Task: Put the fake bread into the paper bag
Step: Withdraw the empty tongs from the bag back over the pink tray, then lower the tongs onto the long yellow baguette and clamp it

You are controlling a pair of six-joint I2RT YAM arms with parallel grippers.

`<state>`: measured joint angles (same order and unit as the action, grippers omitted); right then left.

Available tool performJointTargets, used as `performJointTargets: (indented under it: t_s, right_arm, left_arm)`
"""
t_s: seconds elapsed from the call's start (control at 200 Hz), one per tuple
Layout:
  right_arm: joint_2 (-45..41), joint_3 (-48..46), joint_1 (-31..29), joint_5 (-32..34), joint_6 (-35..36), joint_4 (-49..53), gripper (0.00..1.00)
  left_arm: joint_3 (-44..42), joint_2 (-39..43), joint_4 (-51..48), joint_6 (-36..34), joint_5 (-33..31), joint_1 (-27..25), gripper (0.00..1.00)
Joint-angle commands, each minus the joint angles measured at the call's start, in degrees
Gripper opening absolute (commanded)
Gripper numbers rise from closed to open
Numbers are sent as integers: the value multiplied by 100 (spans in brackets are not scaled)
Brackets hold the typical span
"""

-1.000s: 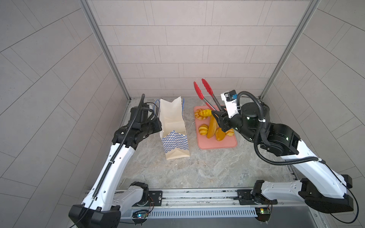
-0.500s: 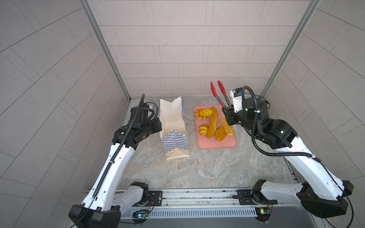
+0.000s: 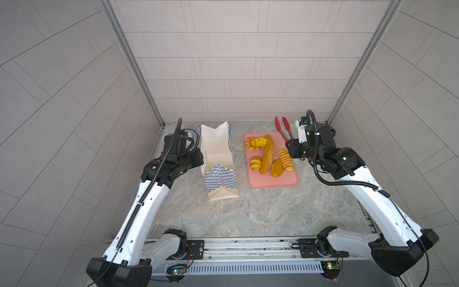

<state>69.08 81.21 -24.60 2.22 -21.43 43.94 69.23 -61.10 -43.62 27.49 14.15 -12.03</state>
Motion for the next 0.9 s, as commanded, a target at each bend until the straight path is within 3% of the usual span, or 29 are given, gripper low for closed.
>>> performJointTargets:
  t_s: [0.0, 0.405, 0.896]
  right_arm:
    - [90, -89, 133, -343, -201, -112, 43]
    - [488, -605, 480, -953, -404, -472, 44]
    - [918, -822, 605, -1046, -520, -746, 48]
  left_arm:
    - [-68, 30, -24, -49, 17, -20, 13]
    - [-113, 21, -7, -41, 17, -18, 13]
    - [-182, 47, 14, -45, 14, -18, 13]
